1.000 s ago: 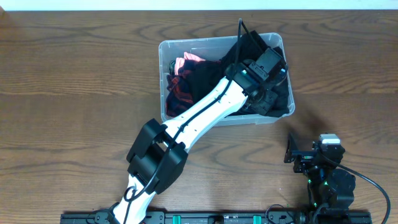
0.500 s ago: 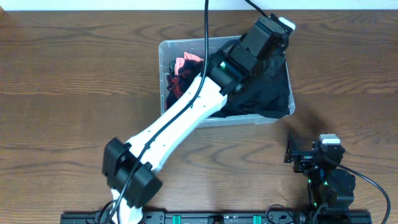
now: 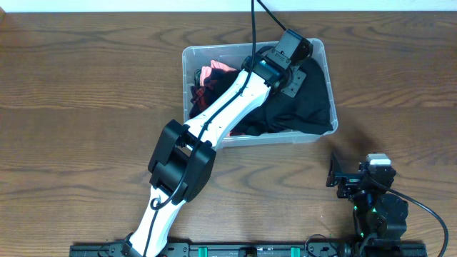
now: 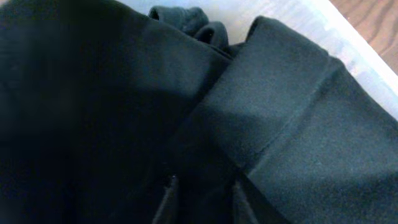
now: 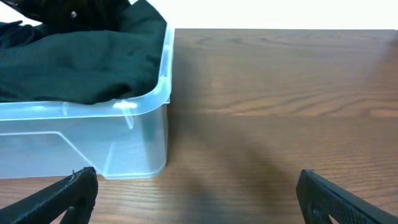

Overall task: Pack container
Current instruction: 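Open the left gripper and release the black garment in the bin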

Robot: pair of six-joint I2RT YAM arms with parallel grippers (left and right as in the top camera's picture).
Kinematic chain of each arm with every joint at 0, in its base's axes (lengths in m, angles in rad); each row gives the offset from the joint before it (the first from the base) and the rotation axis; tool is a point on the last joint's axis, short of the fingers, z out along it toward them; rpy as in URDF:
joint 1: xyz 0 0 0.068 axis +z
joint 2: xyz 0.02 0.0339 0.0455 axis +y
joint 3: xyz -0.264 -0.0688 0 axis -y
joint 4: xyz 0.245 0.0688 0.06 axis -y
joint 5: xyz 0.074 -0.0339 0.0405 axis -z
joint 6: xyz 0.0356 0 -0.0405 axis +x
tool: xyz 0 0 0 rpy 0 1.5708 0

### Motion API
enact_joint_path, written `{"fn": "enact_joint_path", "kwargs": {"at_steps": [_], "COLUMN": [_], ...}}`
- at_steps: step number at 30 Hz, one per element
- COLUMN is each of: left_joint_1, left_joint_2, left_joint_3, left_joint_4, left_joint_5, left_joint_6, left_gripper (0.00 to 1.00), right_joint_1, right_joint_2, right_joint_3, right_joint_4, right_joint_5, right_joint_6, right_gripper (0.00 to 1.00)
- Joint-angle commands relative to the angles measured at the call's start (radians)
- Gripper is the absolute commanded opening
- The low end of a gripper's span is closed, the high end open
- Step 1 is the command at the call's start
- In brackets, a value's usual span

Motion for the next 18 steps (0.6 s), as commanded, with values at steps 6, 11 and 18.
{"fn": "enact_joint_path", "kwargs": {"at_steps": [6, 11, 18], "left_joint_1": [0.014, 0.042, 0.108], "left_joint_2": [-0.132, -0.251, -0.3], "left_joint_3": [-0.047, -0.047, -0.056], "left_joint_4": [-0.071, -0.076, -0.306], "left_joint_5": [-0.012, -0.083, -0.148], "left_joint_6": [0.018, 0.009, -0.087], "left_gripper": [0.37, 0.41, 0.42], "right_joint_1": [-0.008, -0.008, -0.008], "right_joint_2": [-0.006, -0.006, -0.006], "right_joint_3": [-0.002, -0.002, -0.002], "right_joint_4": [0.0, 0.0, 0.0], "right_joint_5": [-0.001, -0.001, -0.001], "right_joint_6": [-0.015, -0.015, -0.015], "right_gripper": [0.99, 0.99, 0.99]}}
